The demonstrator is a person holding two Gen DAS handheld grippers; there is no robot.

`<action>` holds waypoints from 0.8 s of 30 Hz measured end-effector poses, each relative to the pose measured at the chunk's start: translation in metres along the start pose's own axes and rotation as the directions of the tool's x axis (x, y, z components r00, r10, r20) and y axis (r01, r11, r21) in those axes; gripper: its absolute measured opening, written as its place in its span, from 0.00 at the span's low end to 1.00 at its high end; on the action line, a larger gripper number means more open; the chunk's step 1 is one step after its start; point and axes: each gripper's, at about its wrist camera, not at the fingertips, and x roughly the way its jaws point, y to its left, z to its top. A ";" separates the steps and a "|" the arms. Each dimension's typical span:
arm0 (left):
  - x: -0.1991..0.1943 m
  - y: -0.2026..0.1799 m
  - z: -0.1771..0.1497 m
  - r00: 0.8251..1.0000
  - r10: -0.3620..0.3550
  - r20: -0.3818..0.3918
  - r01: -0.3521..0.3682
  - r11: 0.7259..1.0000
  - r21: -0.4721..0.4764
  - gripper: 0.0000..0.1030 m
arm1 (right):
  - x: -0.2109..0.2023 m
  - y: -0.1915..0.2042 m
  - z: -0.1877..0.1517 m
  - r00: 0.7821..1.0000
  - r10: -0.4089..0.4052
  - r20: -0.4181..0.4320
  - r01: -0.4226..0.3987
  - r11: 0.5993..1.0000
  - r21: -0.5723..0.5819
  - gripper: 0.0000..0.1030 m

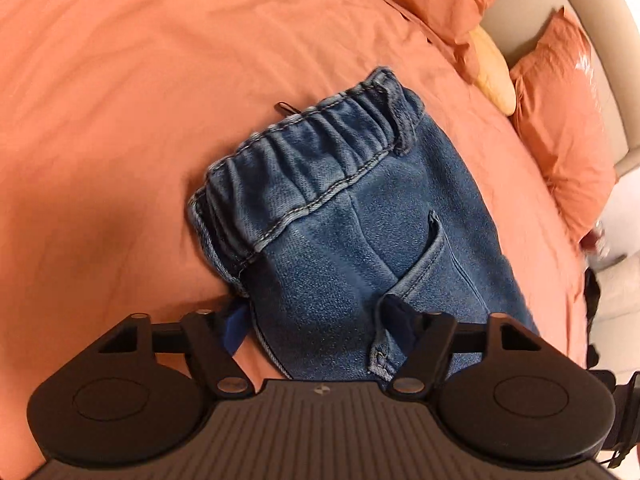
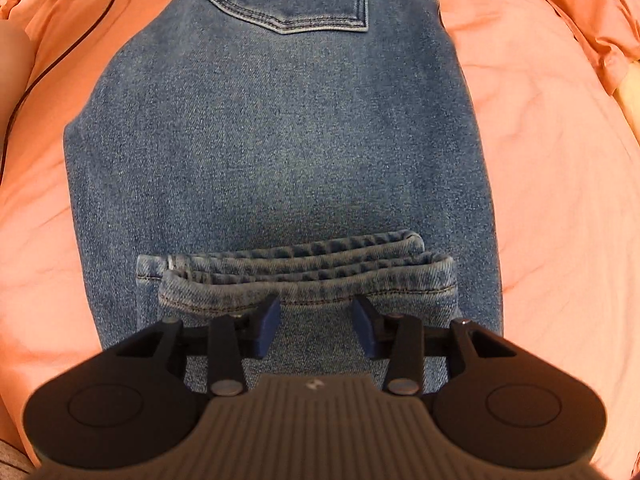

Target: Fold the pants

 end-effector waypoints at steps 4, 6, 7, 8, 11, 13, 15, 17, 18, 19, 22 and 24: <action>-0.009 -0.009 0.002 1.000 0.007 0.004 -0.008 0.999 0.035 0.58 | 0.003 -0.001 0.005 1.000 -0.012 -0.006 0.012 1.000 -0.002 0.39; -0.018 -0.019 0.000 0.999 0.012 0.030 -0.015 0.997 0.079 0.52 | 0.003 -0.002 0.005 1.000 -0.014 -0.002 0.014 1.000 0.001 0.39; -0.024 -0.024 -0.001 0.999 0.012 0.047 -0.016 0.996 0.090 0.51 | 0.003 -0.002 0.004 1.000 -0.014 0.000 0.014 1.000 0.008 0.39; -0.030 -0.029 -0.002 0.998 0.007 0.064 -0.013 0.995 0.099 0.49 | 0.003 -0.002 0.004 1.000 -0.014 0.003 0.014 1.000 0.013 0.39; -0.050 -0.053 -0.004 0.995 0.000 0.102 -0.016 0.987 0.159 0.48 | 0.003 -0.001 0.003 1.000 -0.021 0.005 0.020 1.000 0.015 0.39; -0.062 -0.076 -0.007 0.991 0.005 0.132 -0.034 0.976 0.217 0.47 | 0.003 0.002 0.002 0.999 -0.037 0.005 0.037 0.999 0.012 0.39; -0.076 -0.102 -0.013 0.986 -0.004 0.167 -0.042 0.961 0.274 0.47 | 0.002 0.008 0.002 0.998 -0.064 0.004 0.064 0.998 0.018 0.38; -0.088 -0.131 -0.022 0.981 -0.016 0.196 -0.052 0.940 0.338 0.46 | -0.001 0.013 0.000 0.995 -0.096 0.011 0.095 0.995 0.035 0.38; -0.094 -0.147 -0.027 0.978 -0.022 0.208 -0.059 0.926 0.373 0.46 | -0.003 0.016 -0.002 0.994 -0.112 0.020 0.111 0.993 0.048 0.38; -0.097 -0.162 -0.032 0.975 -0.023 0.220 -0.070 0.912 0.404 0.46 | -0.007 0.018 -0.004 0.991 -0.127 0.032 0.124 0.989 0.075 0.38; -0.103 -0.208 -0.052 0.970 -0.017 0.243 -0.110 0.860 0.498 0.46 | -0.024 0.021 -0.018 0.987 -0.142 0.073 0.127 0.976 0.179 0.38; -0.102 -0.235 -0.069 0.966 -0.013 0.257 -0.138 0.817 0.560 0.46 | -0.037 0.025 -0.031 0.983 -0.155 0.101 0.128 0.963 0.237 0.39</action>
